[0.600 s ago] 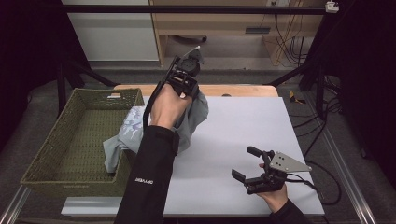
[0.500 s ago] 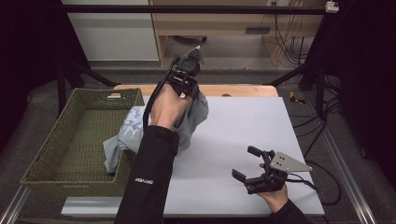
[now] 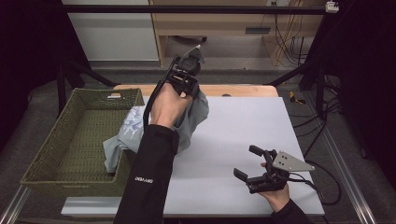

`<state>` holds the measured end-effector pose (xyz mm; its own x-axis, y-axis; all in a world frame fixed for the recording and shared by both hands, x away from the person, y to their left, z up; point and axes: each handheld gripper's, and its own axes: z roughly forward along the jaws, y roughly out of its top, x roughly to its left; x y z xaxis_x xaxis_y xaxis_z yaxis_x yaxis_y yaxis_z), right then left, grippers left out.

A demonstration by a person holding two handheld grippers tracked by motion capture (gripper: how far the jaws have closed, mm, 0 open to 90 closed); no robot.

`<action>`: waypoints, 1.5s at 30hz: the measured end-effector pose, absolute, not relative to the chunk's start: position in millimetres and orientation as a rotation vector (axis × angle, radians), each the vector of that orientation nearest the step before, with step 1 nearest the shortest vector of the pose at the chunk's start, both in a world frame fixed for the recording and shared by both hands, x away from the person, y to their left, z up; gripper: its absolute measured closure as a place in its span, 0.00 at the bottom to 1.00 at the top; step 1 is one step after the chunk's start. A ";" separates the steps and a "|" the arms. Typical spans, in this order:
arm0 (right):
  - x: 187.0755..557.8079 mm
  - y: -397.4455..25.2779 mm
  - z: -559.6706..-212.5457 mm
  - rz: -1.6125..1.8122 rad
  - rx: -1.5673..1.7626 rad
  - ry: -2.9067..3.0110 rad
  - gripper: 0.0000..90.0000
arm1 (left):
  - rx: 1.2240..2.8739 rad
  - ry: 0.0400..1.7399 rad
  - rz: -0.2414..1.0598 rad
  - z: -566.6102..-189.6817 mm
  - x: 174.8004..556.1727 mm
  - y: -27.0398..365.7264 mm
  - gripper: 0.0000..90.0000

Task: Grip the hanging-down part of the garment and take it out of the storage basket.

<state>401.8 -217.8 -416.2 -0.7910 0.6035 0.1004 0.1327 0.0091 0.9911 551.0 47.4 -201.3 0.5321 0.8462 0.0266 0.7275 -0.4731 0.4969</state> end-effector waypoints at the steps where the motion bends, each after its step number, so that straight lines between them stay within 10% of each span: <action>1: 402.4 -218.1 -415.7 1.843 0.755 1.936 0.00 | 2.344 1.285 0.371 -201.1 551.1 47.9 0.94; 45: 425.3 -133.2 -375.6 1.924 0.630 2.002 0.01 | 2.327 1.273 0.392 -186.8 548.6 54.9 0.94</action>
